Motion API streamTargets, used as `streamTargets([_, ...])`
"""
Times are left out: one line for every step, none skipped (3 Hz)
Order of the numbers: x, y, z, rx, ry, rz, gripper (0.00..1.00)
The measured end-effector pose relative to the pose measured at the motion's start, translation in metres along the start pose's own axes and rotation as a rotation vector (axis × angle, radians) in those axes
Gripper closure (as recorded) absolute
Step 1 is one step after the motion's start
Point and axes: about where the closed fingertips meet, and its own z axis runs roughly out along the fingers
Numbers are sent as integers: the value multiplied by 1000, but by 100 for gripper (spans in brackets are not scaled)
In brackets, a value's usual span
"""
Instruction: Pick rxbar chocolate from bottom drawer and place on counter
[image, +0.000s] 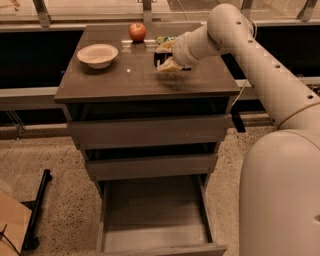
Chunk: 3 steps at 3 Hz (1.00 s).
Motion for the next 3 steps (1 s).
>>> streamTargets([-1,2,5,-7,-4,0,27])
streamTargets([-2,4,8,-11,-6,0,4])
streamTargets([-2,5,10,-14,-8,0,0])
